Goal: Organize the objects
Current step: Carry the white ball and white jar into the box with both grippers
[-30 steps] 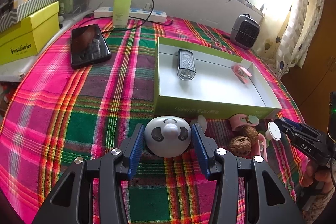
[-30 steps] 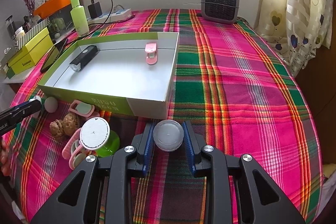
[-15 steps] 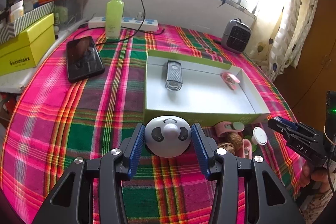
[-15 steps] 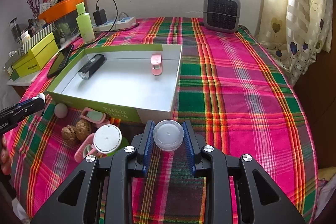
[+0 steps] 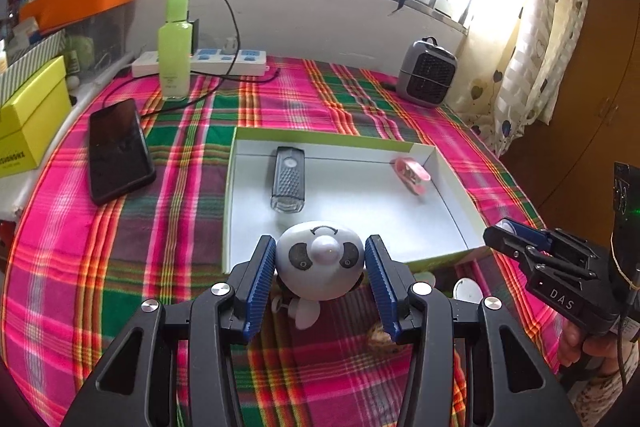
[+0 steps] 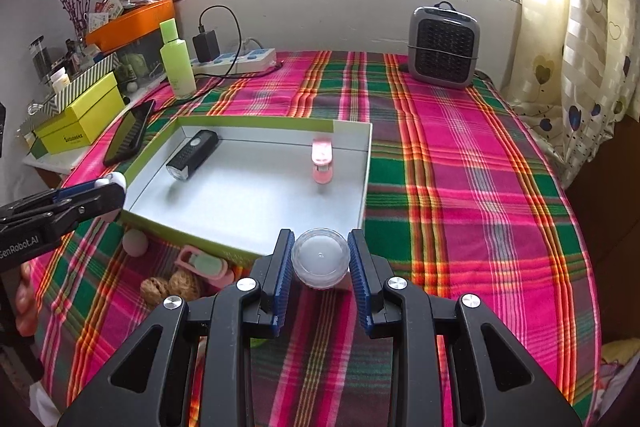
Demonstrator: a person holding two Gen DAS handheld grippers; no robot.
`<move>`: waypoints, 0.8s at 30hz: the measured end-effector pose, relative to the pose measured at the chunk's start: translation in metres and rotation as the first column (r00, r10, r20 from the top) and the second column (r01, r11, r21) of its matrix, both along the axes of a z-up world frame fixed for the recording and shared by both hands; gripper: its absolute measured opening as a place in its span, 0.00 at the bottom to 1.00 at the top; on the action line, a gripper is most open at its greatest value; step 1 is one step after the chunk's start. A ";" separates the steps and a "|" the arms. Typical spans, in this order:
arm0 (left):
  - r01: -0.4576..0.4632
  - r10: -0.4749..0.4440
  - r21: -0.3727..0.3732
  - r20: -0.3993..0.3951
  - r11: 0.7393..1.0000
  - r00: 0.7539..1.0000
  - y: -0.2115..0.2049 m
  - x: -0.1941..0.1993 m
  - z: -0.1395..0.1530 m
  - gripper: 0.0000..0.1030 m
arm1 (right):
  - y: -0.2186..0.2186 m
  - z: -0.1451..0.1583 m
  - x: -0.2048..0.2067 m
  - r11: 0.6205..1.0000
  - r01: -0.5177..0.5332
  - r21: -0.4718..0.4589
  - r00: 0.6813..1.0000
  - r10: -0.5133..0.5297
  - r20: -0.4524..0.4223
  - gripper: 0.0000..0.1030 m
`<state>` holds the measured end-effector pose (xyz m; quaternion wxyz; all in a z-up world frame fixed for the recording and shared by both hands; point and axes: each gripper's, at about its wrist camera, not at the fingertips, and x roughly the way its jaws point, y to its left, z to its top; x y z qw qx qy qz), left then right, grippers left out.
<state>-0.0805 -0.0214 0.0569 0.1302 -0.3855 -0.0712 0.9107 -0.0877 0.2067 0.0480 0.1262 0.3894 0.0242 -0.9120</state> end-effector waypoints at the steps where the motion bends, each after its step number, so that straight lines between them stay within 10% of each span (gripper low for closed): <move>1: 0.004 -0.004 0.001 0.001 1.000 1.000 0.002 -0.004 0.000 0.43 | -0.002 0.000 -0.003 1.000 -0.003 0.002 1.000 0.003 0.000 0.28; 24: 0.073 -0.072 -0.004 0.070 0.997 0.995 0.035 -0.099 -0.017 0.43 | -0.034 -0.026 -0.074 0.995 -0.098 0.011 0.992 0.097 0.080 0.28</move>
